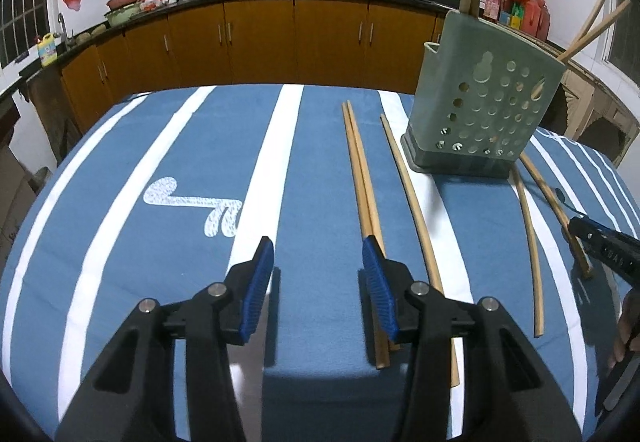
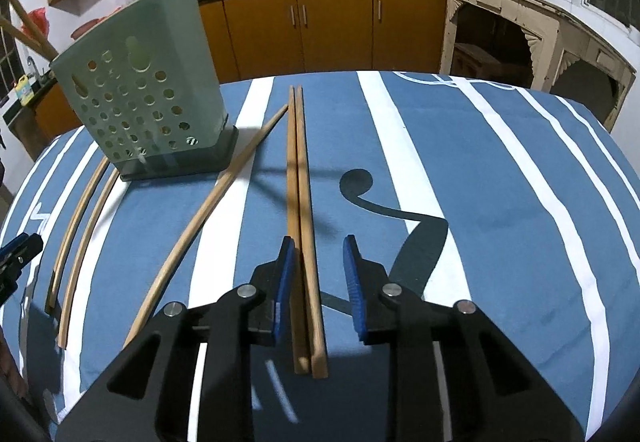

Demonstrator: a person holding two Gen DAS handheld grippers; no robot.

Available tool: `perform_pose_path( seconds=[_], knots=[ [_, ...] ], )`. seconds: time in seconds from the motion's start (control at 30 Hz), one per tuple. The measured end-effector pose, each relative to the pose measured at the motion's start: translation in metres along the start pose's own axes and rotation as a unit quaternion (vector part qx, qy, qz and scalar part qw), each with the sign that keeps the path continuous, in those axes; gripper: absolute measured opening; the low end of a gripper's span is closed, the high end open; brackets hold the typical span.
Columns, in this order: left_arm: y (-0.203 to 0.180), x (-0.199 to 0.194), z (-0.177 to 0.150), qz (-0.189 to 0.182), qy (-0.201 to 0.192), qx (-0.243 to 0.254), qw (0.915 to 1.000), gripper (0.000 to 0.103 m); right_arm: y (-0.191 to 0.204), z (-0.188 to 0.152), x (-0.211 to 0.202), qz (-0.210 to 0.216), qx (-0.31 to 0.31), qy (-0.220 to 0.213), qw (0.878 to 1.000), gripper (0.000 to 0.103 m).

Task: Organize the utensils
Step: 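Lower the left and right grippers and each close on a wooden chopstick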

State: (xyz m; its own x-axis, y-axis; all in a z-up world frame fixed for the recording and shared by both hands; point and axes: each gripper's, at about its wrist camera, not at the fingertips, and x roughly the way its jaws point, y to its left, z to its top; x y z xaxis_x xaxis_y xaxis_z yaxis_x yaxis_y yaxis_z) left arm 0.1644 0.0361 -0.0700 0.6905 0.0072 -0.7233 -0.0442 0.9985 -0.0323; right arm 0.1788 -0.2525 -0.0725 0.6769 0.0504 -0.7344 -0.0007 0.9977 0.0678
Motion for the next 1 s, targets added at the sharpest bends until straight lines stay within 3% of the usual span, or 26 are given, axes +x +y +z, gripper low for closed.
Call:
perform_pose_path(
  seconds=[0.1, 0.3, 0.6, 1.0],
  knots=[
    [-0.003, 0.003, 0.0, -0.007, 0.006, 0.003, 1.0, 0.041, 0.003, -0.001, 0.004, -0.005, -0.007, 0.015, 1.0, 0.015],
    [-0.008, 0.009, -0.001, -0.027, 0.017, 0.001, 0.9995, 0.034, -0.005, -0.003, 0.002, 0.002, 0.012, 0.014, 1.0, 0.015],
    [-0.007, 0.014, -0.002, -0.039, 0.024, 0.0, 0.999, 0.034, -0.02, 0.004, -0.005, 0.019, 0.044, -0.005, 0.999, 0.015],
    [-0.007, 0.016, -0.002, -0.045, 0.028, 0.003, 0.9986, 0.034, -0.012, -0.001, 0.006, -0.013, 0.0, 0.013, 1.0, 0.015]
  ],
)
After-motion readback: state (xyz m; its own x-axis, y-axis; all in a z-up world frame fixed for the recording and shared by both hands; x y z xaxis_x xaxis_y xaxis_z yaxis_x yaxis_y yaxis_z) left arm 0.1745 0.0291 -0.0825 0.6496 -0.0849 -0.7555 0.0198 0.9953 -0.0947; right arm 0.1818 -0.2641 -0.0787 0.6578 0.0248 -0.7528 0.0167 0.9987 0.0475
